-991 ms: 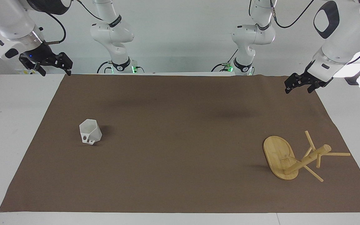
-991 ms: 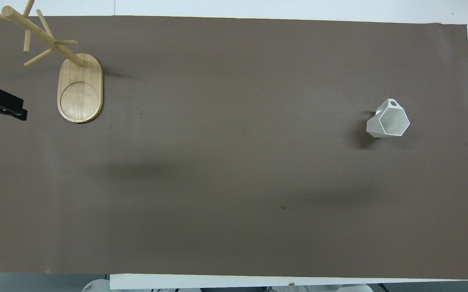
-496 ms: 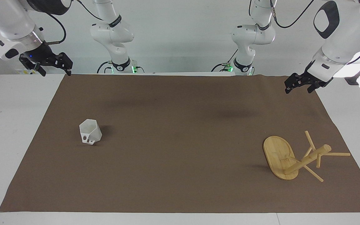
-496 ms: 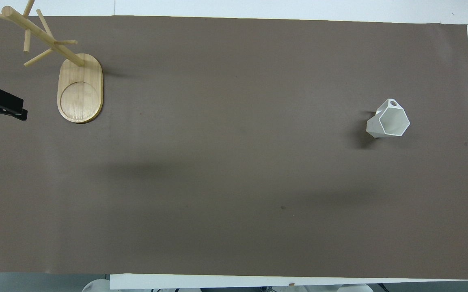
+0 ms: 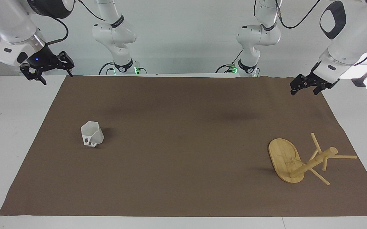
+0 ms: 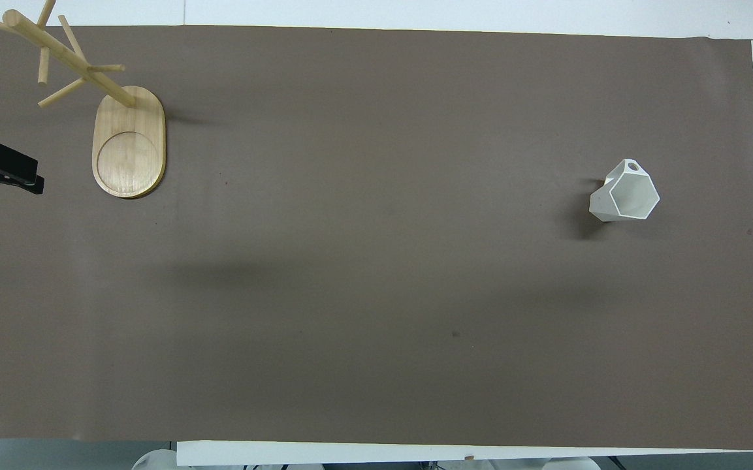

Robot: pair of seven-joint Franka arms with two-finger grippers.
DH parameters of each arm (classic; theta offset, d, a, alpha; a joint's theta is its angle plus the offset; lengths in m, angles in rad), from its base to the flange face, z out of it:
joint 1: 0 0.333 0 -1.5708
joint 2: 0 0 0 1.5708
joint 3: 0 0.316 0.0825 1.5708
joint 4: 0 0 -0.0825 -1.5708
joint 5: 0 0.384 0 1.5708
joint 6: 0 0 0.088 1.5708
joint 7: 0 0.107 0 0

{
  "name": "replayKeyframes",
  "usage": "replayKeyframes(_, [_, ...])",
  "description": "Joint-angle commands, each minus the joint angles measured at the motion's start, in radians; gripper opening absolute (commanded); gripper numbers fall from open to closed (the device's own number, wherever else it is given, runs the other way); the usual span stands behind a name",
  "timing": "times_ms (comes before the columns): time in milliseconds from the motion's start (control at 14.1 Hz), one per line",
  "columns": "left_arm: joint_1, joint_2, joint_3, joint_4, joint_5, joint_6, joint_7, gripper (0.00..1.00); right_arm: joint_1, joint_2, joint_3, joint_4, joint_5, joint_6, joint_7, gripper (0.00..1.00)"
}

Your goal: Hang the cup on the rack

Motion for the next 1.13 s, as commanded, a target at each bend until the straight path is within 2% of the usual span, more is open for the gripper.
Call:
replayKeyframes(0, [0.000,-0.017,-0.001,-0.008,0.020,-0.010,-0.009,1.00,-0.088,0.068,-0.001,0.025,0.093,0.053,-0.291,1.00])
replayKeyframes(283, [0.000,-0.017,-0.002,-0.008,0.019,-0.012,-0.009,1.00,-0.223,0.189,-0.001,0.036,0.295,0.100,-0.676,1.00])
replayKeyframes(566, [0.000,-0.017,-0.001,-0.008,0.020,-0.010,-0.009,1.00,-0.303,0.304,0.002,0.044,0.458,0.098,-0.852,1.00])
replayKeyframes(779, [0.000,-0.017,-0.001,-0.008,0.020,-0.010,-0.009,1.00,-0.350,0.352,0.005,0.033,0.660,0.062,-1.046,1.00])
replayKeyframes(920, [0.000,-0.017,-0.001,-0.008,0.020,-0.010,-0.009,1.00,-0.413,0.436,0.005,0.029,0.797,0.015,-1.222,1.00])
replayKeyframes(1062, [0.000,-0.017,-0.002,-0.008,0.020,-0.010,-0.009,1.00,-0.450,0.503,0.005,0.028,0.881,-0.014,-1.384,1.00])
